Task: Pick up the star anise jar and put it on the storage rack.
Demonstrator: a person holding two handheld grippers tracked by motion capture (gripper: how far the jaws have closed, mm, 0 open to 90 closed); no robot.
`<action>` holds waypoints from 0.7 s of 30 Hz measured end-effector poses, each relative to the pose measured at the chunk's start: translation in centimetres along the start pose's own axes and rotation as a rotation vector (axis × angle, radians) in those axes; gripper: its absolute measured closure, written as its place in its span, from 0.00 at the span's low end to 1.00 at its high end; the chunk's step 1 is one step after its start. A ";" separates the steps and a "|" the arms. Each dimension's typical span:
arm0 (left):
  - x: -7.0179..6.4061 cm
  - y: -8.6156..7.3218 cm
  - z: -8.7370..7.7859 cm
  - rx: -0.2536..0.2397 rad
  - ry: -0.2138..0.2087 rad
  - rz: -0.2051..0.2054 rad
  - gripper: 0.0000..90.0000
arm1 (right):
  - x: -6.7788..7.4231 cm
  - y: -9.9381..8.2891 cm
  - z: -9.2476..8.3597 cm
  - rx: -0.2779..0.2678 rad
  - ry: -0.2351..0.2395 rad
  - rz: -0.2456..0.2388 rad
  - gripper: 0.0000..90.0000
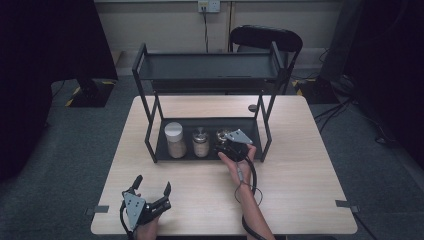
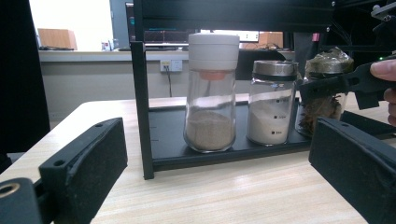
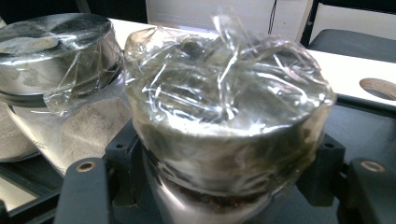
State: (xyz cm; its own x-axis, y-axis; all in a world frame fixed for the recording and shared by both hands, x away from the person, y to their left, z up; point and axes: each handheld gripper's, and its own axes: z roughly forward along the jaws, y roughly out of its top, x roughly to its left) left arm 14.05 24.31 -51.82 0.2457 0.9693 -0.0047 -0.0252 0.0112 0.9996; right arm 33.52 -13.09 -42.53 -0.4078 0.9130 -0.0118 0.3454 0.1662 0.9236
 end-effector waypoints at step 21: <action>0.0 0.0 0.0 0.000 0.000 0.000 0.04 | -1.1 0.1 -0.2 -0.017 0.019 0.077 0.09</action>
State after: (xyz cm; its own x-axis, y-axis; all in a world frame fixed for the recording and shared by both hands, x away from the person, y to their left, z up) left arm 14.05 24.31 -51.82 0.2459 0.9693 -0.0048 -0.0253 0.0114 0.9996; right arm 33.84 -14.13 -42.31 -0.3965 0.9156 0.0667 0.3619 0.0891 0.9280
